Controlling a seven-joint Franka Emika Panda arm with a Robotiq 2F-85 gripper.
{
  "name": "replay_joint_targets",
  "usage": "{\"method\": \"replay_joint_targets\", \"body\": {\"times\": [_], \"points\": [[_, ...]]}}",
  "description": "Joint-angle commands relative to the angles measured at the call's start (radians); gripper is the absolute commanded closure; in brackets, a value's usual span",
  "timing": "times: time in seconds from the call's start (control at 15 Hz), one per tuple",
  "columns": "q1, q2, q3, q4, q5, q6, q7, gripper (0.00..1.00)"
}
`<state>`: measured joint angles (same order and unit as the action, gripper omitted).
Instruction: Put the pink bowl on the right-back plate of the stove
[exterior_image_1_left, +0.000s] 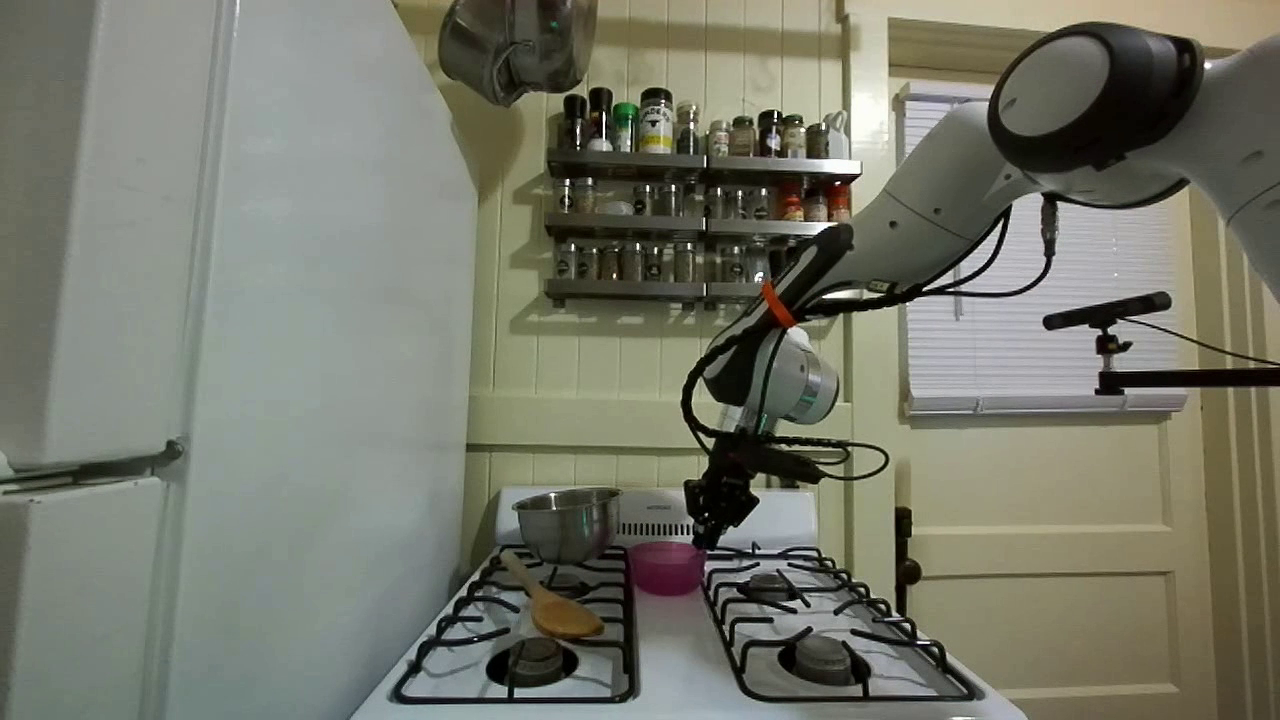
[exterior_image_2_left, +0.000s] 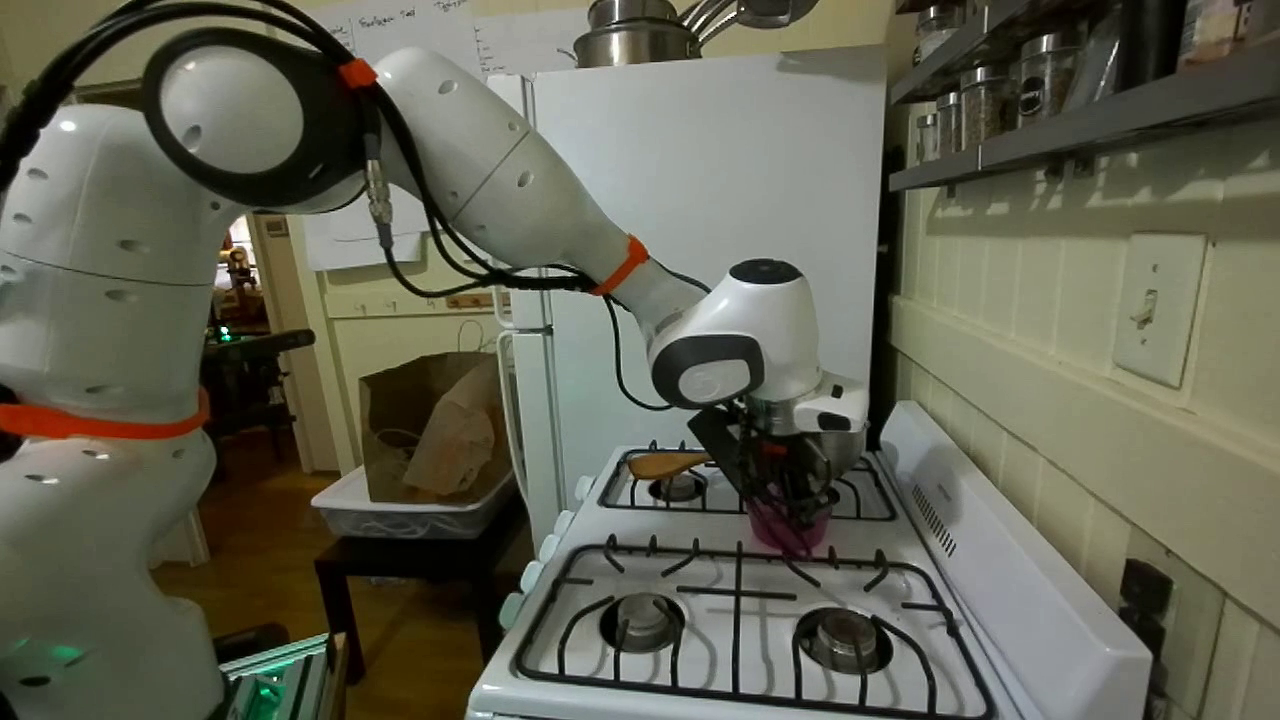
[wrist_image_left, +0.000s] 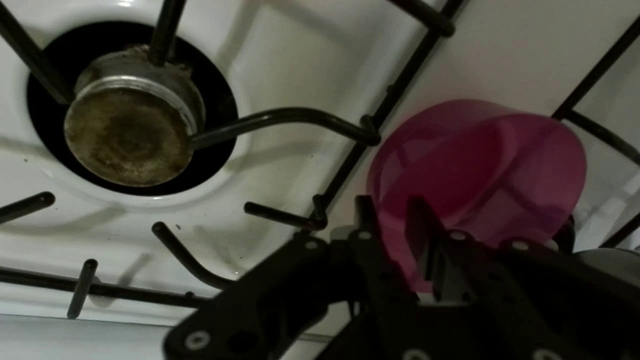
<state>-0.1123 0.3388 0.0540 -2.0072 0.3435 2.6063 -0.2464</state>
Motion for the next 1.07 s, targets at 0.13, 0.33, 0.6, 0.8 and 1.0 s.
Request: {"method": "replay_joint_targets", "body": {"times": [0.13,0.33,0.6,0.8,1.0], "points": [[-0.037,0.041,0.042,0.028,0.030,0.010,-0.046,0.67],[-0.045,0.053,0.053,0.036,0.032,0.010,-0.048,0.66],[-0.056,0.072,0.068,0.045,0.030,0.011,-0.068,0.84],[-0.053,0.037,0.067,0.034,0.016,0.012,-0.071,1.00],[-0.047,-0.076,0.040,-0.032,-0.005,-0.035,-0.030,0.99]]}}
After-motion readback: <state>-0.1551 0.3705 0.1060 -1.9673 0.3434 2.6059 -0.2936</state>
